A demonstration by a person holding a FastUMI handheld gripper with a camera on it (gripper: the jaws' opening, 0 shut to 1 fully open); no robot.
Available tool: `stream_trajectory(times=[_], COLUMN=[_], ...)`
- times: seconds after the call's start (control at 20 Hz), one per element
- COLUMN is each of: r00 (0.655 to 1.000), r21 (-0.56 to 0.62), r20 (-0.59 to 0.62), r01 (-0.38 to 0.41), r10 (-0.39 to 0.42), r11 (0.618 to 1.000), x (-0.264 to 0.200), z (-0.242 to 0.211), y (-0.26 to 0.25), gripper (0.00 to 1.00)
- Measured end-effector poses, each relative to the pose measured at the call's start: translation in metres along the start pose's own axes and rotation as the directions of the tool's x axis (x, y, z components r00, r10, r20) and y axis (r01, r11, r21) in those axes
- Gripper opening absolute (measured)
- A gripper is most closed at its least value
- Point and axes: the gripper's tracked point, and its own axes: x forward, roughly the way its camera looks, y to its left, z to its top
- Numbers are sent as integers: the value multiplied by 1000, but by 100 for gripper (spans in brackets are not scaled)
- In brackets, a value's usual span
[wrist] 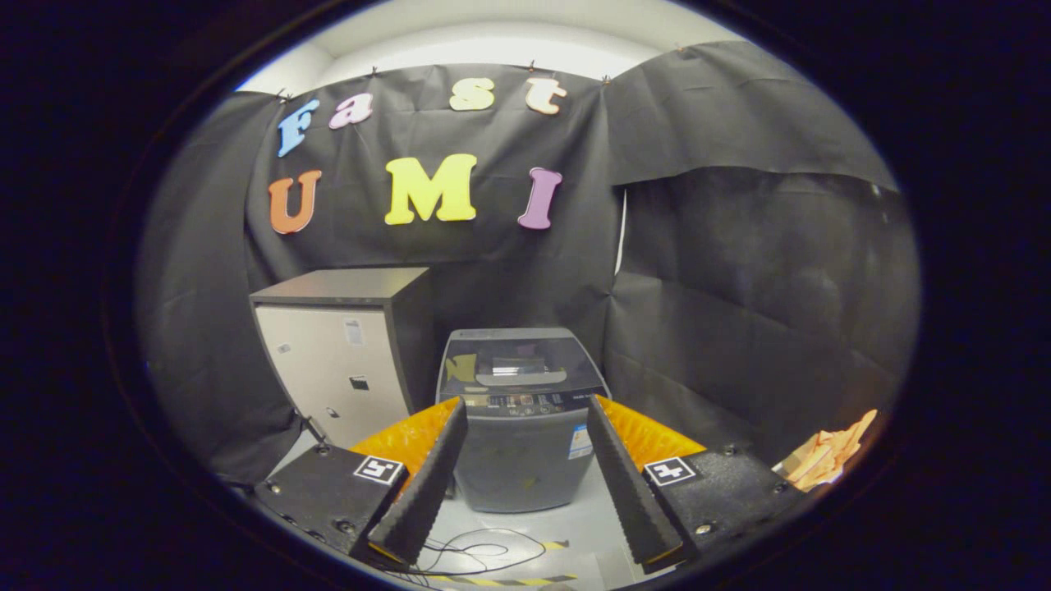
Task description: Put the clothes into the washing machine and then close the washing machine lid.
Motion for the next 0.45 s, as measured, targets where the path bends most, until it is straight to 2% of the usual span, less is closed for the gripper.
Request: stream_trajectory(times=[0.15, 0.45], r00=[1000, 997], r21=[0, 21], r20=[23, 68], r01=[-2, -31], r10=[2, 30], r11=[1000, 999], x=[-48, -113], z=[-1, -15], y=[-8, -21], gripper=[92, 95])
